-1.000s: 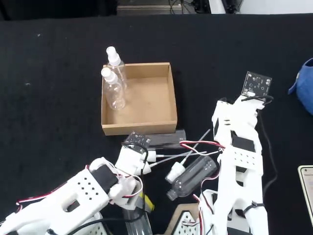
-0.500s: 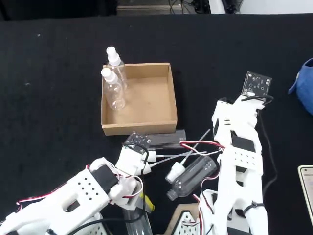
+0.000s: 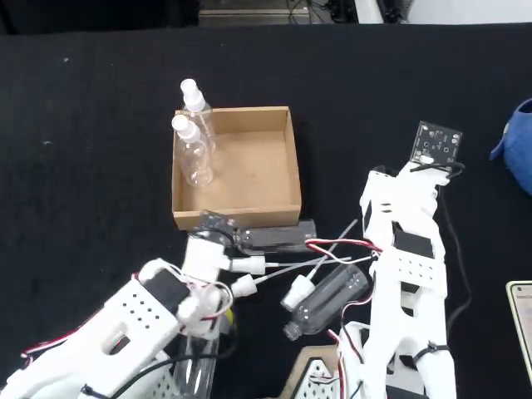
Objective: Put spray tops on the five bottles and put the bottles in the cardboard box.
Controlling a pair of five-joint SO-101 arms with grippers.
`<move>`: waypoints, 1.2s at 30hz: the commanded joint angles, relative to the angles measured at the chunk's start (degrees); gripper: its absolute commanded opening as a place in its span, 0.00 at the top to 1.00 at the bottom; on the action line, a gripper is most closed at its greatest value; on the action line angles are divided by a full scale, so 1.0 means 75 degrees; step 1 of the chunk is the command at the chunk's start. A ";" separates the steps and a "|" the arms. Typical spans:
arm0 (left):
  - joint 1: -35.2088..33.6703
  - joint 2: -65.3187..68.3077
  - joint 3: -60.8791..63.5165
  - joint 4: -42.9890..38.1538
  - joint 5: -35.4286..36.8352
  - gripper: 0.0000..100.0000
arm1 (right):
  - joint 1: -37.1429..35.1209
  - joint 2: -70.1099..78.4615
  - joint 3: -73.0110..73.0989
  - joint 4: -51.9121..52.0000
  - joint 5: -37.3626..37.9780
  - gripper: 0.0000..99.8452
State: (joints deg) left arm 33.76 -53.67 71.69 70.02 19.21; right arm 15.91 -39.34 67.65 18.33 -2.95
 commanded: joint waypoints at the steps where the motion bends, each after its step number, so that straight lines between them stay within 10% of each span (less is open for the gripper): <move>1: -0.1155 -0.0035 -0.0404 -0.0105 -0.0035 0.95 | 0.0105 -0.0158 -0.0029 -0.0211 0.0000 0.99; 9: -0.3733 -0.0035 -0.1506 -0.0164 -0.0633 0.95 | 0.0129 -0.0158 -0.0029 -0.0211 0.0000 0.99; 22: -0.8727 0.0141 -0.1459 -0.3528 -0.0551 0.95 | 0.0141 -0.0158 -0.0029 -0.0211 0.0000 0.99; 31: -0.9805 0.2884 -0.2690 -0.3481 -0.0551 0.94 | 0.0117 -0.0158 -0.0029 -0.0211 -0.0012 0.99; 36: -1.0098 0.4079 -0.3581 -0.3481 -0.0551 0.77 | 0.0117 -0.0158 -0.0018 -0.0199 -0.0012 0.99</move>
State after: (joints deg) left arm -40.70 -25.80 50.86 44.44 14.99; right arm 15.91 -39.34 67.65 18.33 -2.95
